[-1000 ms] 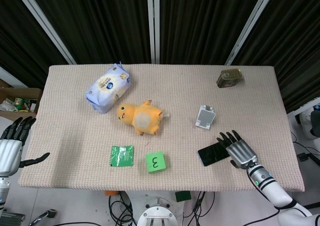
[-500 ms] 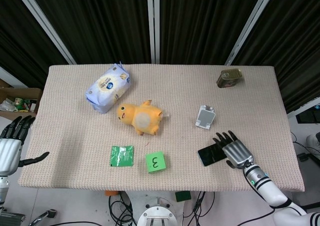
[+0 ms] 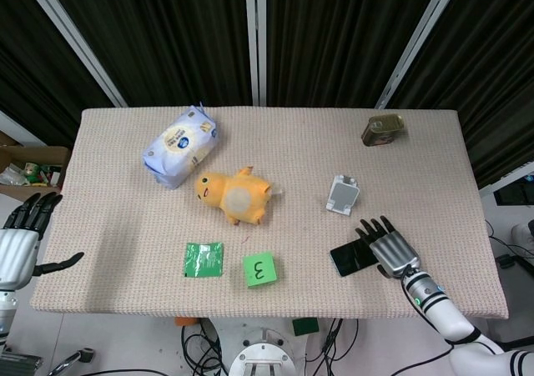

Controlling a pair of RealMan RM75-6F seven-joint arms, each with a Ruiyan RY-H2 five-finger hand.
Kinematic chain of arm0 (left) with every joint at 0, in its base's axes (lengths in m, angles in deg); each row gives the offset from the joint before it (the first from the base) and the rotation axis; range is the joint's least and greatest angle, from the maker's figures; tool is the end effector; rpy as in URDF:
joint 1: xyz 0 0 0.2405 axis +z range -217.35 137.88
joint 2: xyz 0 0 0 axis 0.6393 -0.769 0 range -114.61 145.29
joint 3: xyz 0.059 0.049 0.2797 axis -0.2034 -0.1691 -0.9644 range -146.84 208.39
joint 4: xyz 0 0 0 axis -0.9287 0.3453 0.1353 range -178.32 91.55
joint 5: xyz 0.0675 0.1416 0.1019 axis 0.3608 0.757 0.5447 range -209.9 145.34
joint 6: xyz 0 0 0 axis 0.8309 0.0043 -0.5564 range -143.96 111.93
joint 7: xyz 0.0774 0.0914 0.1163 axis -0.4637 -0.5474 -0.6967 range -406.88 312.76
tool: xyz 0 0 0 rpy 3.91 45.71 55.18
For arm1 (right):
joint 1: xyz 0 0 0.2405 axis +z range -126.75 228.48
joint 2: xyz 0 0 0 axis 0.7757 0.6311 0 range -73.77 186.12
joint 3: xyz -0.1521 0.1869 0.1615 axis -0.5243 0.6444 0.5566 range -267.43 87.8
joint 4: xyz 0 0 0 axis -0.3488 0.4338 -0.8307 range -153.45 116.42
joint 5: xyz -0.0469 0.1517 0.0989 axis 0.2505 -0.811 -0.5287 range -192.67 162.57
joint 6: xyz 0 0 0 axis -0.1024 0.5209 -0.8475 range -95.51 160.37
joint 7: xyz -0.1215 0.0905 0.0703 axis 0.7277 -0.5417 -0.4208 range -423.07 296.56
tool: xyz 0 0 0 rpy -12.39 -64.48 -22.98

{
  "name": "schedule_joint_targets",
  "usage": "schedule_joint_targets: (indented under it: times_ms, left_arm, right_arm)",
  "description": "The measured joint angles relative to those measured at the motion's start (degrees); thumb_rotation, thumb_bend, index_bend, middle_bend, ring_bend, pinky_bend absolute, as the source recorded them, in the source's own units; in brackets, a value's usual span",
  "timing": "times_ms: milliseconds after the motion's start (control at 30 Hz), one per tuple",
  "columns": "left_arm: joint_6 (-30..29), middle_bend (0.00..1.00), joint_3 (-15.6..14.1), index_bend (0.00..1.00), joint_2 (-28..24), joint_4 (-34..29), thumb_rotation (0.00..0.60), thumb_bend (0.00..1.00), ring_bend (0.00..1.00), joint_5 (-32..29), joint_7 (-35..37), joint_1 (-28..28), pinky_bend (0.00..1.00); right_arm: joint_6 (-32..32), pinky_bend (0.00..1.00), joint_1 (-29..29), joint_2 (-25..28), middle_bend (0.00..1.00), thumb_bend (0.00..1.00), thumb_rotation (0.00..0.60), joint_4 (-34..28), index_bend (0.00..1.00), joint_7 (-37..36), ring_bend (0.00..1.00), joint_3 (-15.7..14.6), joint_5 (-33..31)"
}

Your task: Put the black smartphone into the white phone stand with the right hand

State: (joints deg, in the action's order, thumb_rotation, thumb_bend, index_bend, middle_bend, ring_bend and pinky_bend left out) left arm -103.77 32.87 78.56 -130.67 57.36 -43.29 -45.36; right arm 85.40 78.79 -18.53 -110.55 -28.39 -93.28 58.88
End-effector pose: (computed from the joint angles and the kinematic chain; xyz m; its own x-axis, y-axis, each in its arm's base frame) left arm -0.3336 0.2074 0.2087 0.4320 -0.0405 0.9010 0.8974 -0.0801 -0.4339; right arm -0.2872 -0.2772 0.0386 0.7931 -0.3406 0.5049 -0.6088 -0.4688 0.6400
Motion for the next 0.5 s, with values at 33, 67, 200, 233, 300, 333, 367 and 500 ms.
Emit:
schedule_joint_targets:
  times_ms: [33,67,200,233,300,333,367,500]
  left_arm:
    - [0.03,0.08,-0.01,0.09,0.08,0.11,0.422,0.00,0.05,0.00,0.05,-0.03,0.17]
    - [0.06,0.08,-0.01,0.09,0.12,0.19,0.421,0.00,0.05,0.00,0.07,-0.05,0.17]
    - [0.26,0.08,0.08,0.09,0.16,0.44,0.421,0.00,0.04,-0.34,0.24,-0.11,0.17]
    - [0.23,0.08,0.12,0.09,0.15,0.50,0.422,0.00,0.05,-0.37,0.33,-0.12,0.17]
    - [0.18,0.08,0.14,0.09,0.17,0.57,0.421,0.00,0.05,-0.36,0.44,-0.12,0.17]
    - [0.19,0.08,0.12,0.09,0.19,0.62,0.422,0.00,0.05,-0.34,0.48,-0.13,0.17]
    - [0.24,0.08,0.10,0.09,0.21,0.65,0.422,0.00,0.05,-0.35,0.50,-0.13,0.17]
    - [0.55,0.08,-0.02,0.09,0.20,0.70,0.424,0.00,0.05,-0.47,0.56,-0.18,0.17]
  right_arm:
    - [-0.12,0.00,0.12,-0.13,0.00,0.32,0.600,0.07,0.24,0.32,0.00,-0.01,-0.27]
    - [-0.19,0.00,0.20,-0.22,0.00,0.32,0.600,0.12,0.25,0.52,0.00,-0.01,-0.48]
    - [-0.28,0.00,0.41,-0.33,0.00,0.32,0.600,0.25,0.34,0.77,0.00,0.04,-1.24]
    - [-0.21,0.00,0.43,-0.31,0.00,0.32,0.600,0.31,0.37,0.87,0.00,0.02,-1.33]
    - [-0.02,0.00,0.42,-0.28,0.00,0.32,0.600,0.36,0.43,0.90,0.00,-0.04,-1.37]
    - [0.18,0.00,0.37,-0.29,0.00,0.32,0.600,0.40,0.46,0.80,0.00,-0.07,-1.25]
    - [0.38,0.00,0.32,-0.32,0.00,0.32,0.600,0.47,0.49,0.71,0.00,-0.11,-1.11]
    - [1.02,0.00,0.09,-0.44,0.00,0.32,0.600,0.72,0.60,-0.03,0.00,-0.30,-0.35]
